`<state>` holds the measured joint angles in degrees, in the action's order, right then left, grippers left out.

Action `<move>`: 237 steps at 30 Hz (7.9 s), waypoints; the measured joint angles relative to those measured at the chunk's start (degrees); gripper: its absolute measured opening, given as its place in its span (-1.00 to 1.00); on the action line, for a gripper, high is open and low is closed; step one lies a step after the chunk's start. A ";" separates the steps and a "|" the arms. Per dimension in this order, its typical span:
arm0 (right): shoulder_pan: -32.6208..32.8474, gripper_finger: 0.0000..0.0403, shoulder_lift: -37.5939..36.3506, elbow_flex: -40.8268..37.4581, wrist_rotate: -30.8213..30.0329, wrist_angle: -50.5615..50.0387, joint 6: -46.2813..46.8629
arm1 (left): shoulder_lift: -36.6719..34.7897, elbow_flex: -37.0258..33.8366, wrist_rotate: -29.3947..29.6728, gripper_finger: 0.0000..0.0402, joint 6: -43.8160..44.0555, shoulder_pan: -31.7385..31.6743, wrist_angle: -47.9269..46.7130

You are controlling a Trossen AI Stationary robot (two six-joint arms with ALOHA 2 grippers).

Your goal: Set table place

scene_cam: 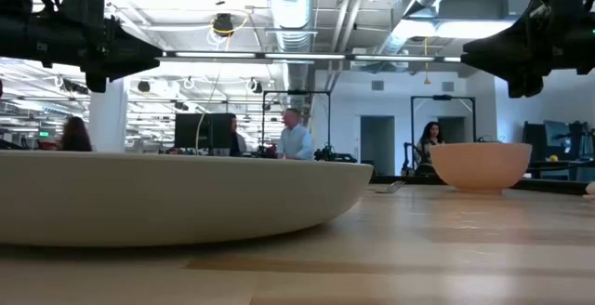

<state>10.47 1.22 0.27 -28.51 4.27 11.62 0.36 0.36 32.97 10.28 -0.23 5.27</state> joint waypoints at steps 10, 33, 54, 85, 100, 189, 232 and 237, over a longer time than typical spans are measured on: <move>-0.01 -0.34 -0.01 0.01 0.02 0.00 0.00 | 0.00 0.01 0.00 -0.32 0.00 0.00 0.00; 0.00 -0.34 0.00 -0.01 0.01 0.02 0.00 | 0.01 0.00 -0.66 -0.32 3.27 0.00 0.06; 0.01 -0.34 0.01 -0.01 0.00 0.02 -0.01 | 0.01 0.01 -3.77 -0.30 2.90 0.00 1.17; -0.01 -0.34 -0.01 0.00 0.00 2.66 -3.89 | 26.88 18.07 -21.51 -0.04 7.45 -0.02 -12.84; -0.01 -0.34 -0.01 -0.01 0.00 2.14 5.35 | 54.90 30.37 -29.08 -0.04 21.11 -0.02 -11.19; -0.01 -0.34 -0.01 0.00 -0.02 0.00 4.74 | 88.46 40.87 -51.29 -0.98 16.87 1.26 -10.49; -0.02 -0.34 -0.06 -0.01 -0.04 0.08 2.89 | 114.42 73.70 -51.82 -1.00 11.85 0.29 -29.43; -0.04 -0.33 0.31 0.01 -0.04 -0.06 2.89 | 114.51 73.70 -50.60 -0.99 12.69 0.32 -27.75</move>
<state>10.44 1.53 0.27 -28.56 4.21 14.50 114.87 74.06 -17.63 22.97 0.09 -22.49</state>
